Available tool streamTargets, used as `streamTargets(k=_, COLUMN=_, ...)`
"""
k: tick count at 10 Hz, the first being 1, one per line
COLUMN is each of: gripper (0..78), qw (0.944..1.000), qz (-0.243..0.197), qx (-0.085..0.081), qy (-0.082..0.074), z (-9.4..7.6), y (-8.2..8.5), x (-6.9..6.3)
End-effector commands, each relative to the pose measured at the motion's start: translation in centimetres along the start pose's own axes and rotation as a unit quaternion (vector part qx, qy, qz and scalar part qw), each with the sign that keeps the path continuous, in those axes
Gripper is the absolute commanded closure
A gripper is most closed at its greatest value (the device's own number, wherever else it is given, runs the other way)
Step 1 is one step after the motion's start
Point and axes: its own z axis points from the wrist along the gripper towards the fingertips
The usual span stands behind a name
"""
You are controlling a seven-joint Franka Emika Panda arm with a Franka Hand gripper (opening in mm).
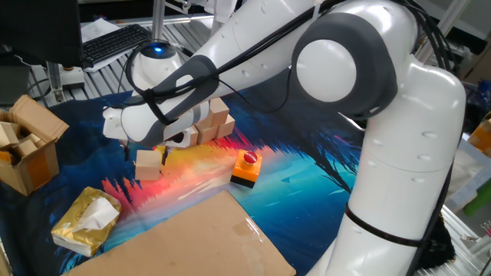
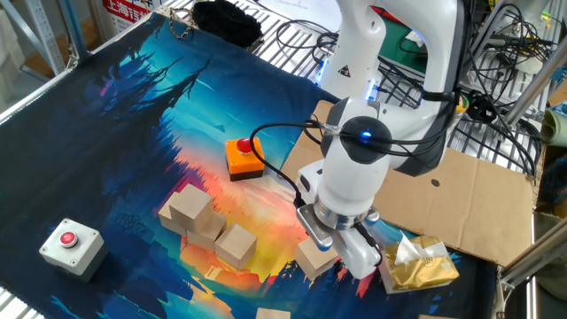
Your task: Stack the blocks into a pyramid shape
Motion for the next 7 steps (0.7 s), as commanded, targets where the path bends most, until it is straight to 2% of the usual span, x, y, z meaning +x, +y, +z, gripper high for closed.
streamTargets(k=1, gripper=0.1, qw=1.0, qz=-0.001, qx=-0.001, qy=-0.004, z=0.07, y=-0.02, x=-0.25)
streamTargets(k=5, gripper=0.1, qw=0.9999, qz=-0.01, qx=0.0, qy=-0.006, z=0.2, y=-0.07, x=-0.37)
streamTargets(k=7, gripper=0.1, qw=0.9998, qz=-0.017, qx=0.004, qy=-0.011, z=0.19, y=-0.06, x=-0.38)
